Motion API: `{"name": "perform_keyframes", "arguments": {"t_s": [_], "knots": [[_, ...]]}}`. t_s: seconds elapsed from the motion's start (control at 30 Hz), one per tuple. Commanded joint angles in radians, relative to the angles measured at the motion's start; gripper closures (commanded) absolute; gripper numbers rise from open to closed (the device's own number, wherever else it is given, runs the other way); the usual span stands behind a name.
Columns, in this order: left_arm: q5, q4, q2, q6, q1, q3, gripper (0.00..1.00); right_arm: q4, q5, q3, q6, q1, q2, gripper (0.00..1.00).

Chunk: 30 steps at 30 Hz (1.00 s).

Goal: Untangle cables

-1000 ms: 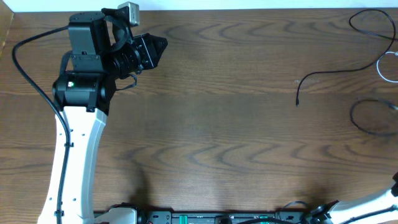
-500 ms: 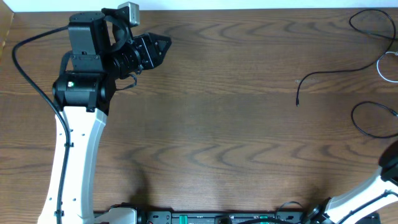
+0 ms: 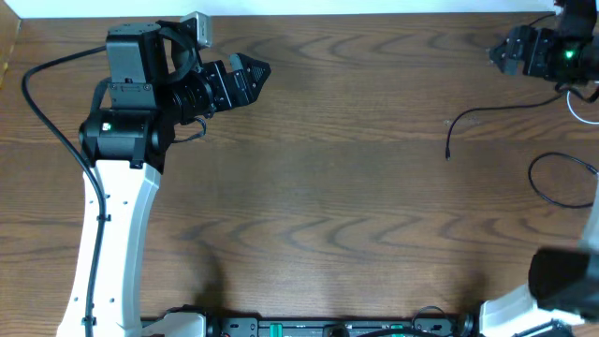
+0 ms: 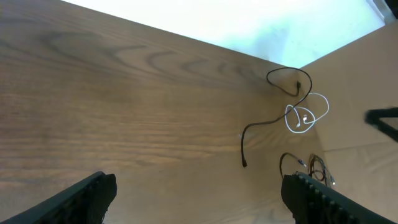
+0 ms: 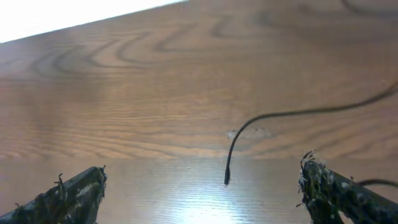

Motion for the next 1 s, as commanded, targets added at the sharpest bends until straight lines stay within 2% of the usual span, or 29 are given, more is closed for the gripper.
{"name": "perform_keyframes", "arguments": {"t_s": [0.0,0.23,0.4,0.57,0.97], "knots": [[-0.005,-0.003,0.010,0.007,-0.003,0.007,0.09,-0.005,0.018,0.002,-0.058,0.076,-0.120,0.01],[-0.005,-0.003,0.010,0.006,-0.003,0.007,0.09,-0.100,0.014,0.002,-0.050,0.163,-0.260,0.01],[-0.005,-0.003,0.010,0.007,-0.003,0.007,0.09,-0.195,0.018,0.002,-0.050,0.171,-0.309,0.01],[-0.005,-0.003,0.010,0.007,-0.003,0.007,0.09,-0.301,0.066,0.002,-0.061,0.171,-0.320,0.01],[-0.005,-0.003,0.010,0.007,-0.003,0.007,0.09,-0.376,0.219,-0.010,-0.100,0.184,-0.322,0.01]]}}
